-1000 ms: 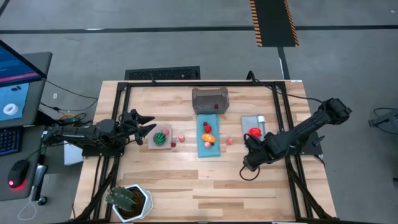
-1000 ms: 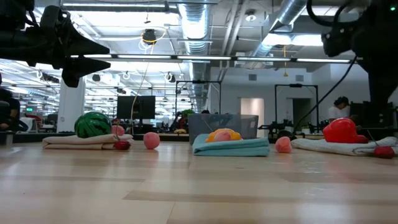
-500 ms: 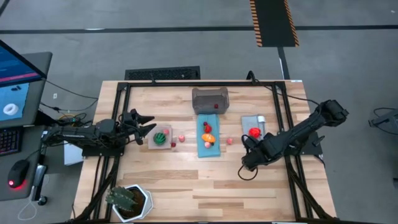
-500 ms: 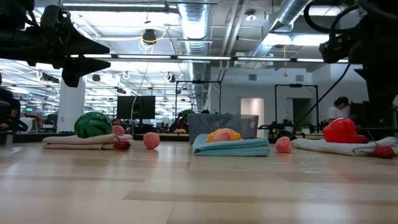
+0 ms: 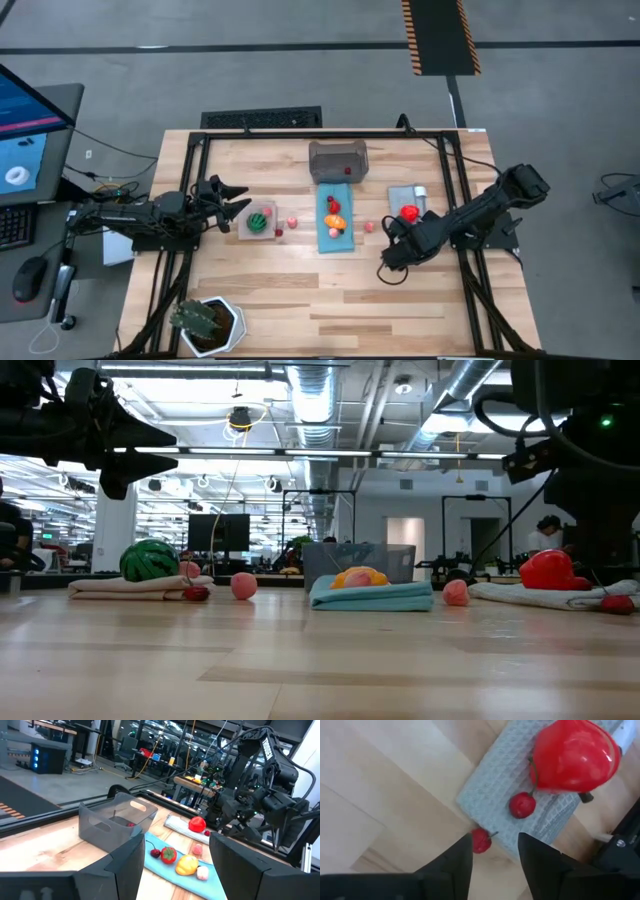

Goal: Pick and placing Produce into tupperware
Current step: Put the red cherry into the gray bin

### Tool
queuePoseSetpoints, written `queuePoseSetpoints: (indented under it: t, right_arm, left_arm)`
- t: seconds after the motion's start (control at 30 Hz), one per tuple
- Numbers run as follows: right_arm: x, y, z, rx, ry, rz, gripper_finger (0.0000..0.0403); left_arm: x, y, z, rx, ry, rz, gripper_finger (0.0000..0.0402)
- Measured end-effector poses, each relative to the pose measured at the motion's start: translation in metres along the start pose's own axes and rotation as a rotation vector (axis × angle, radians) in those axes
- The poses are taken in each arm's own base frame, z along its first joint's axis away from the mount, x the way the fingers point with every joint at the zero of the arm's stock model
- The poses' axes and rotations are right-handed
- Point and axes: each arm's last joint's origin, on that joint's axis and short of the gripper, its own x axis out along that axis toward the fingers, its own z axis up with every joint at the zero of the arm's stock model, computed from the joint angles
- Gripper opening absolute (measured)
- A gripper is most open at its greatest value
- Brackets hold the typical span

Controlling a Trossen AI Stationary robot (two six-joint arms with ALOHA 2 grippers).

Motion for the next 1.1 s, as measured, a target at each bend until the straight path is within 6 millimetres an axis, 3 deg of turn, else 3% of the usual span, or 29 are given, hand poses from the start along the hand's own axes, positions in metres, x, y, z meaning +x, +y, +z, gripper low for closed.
queuePoseSetpoints:
  t: [0.63,1.1]
  right_arm:
    - [0.000,0.001,0.003,0.064,-0.045,0.007,0.0179]
    - [0.018,0.009,0.001,0.040,0.024,-0.102,0.0167]
  left_arm:
    - [0.000,0.000,0.000,0.000,0.000,0.002,0.0213]
    - [0.000,0.000,0.000,0.000,-0.001,0.003,0.0213]
